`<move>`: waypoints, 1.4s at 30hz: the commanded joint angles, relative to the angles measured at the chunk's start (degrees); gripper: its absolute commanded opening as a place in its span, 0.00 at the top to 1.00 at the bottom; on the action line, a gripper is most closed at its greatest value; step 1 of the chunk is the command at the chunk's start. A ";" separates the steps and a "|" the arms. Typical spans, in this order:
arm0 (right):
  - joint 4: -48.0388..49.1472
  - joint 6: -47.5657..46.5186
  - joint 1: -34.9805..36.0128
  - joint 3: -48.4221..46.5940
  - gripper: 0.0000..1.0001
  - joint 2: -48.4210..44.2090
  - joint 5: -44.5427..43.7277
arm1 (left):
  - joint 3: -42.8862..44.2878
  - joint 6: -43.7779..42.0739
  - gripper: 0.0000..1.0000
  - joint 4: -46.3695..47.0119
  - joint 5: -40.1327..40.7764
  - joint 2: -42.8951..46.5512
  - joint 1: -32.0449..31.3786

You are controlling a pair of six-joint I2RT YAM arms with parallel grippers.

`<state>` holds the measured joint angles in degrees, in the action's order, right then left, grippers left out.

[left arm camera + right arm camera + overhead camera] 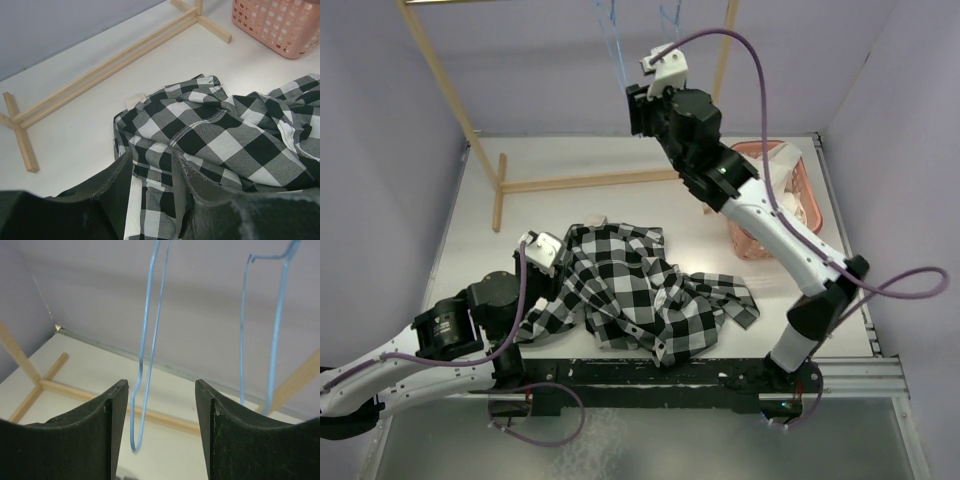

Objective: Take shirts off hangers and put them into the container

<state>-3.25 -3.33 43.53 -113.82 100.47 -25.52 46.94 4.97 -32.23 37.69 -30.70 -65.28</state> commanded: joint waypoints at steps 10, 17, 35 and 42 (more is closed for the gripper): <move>-20.08 18.01 0.70 37.15 0.39 -44.84 8.08 | 3.77 19.62 0.55 -3.76 6.20 -7.69 3.84; -26.63 29.95 0.69 56.33 0.37 -56.84 10.14 | -7.69 39.20 0.54 5.50 14.58 -9.26 3.92; -21.76 46.02 0.60 80.13 0.14 -60.50 18.93 | -16.99 35.63 0.57 32.00 -42.04 -25.79 49.32; -10.75 48.14 0.59 87.38 0.00 -57.04 22.09 | -28.05 46.64 0.53 50.98 -53.25 -36.61 53.23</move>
<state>-22.87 42.13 44.14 -29.08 40.71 -5.96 24.69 44.58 4.34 -4.54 -61.73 -12.60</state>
